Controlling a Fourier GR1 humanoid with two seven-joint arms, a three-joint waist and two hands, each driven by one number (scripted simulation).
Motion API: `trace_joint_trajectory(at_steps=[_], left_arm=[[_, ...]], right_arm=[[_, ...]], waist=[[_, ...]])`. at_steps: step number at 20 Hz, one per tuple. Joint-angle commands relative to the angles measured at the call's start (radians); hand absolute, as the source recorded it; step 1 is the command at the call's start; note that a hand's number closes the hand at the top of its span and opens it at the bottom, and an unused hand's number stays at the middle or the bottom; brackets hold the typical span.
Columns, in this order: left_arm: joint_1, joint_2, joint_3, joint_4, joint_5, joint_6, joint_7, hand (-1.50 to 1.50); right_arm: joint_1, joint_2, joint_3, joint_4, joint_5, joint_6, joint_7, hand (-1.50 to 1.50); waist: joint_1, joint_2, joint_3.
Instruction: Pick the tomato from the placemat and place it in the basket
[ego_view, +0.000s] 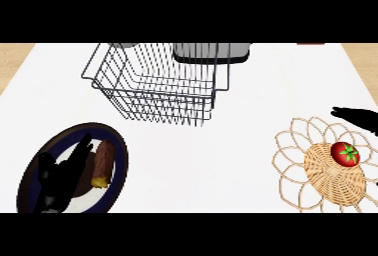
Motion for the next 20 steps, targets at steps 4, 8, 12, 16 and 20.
trace_joint_trajectory(at_steps=[4,8,12,16,20], left_arm=[[0.046,-0.016,-0.004,0.07,-0.007,-0.013,0.024,0.0],[-0.001,-0.038,-0.015,0.034,-0.023,0.021,0.107,0.0],[0.021,-0.042,0.004,0.095,-0.027,0.005,0.033,0.0],[0.002,-0.012,0.041,0.076,0.014,-0.044,0.056,0.0],[0.034,-0.023,0.031,0.084,-0.002,-0.053,0.02,0.0]], right_arm=[[0.002,0.059,0.055,0.051,0.114,-0.036,0.029,-1.5],[-0.036,0.049,0.035,0.116,0.132,-0.015,0.002,-1.5],[-0.018,0.113,0.063,0.13,0.183,-0.079,0.016,-1.5],[-0.057,0.107,0.047,0.191,0.201,-0.08,-0.039,-1.5],[-0.09,0.13,0.026,0.22,0.205,-0.071,-0.034,-1.5]], waist=[[-0.002,0.012,-0.014],[-0.004,0.012,-0.013],[-0.005,0.012,-0.013],[-0.001,0.013,-0.013],[0.001,0.013,-0.013]])
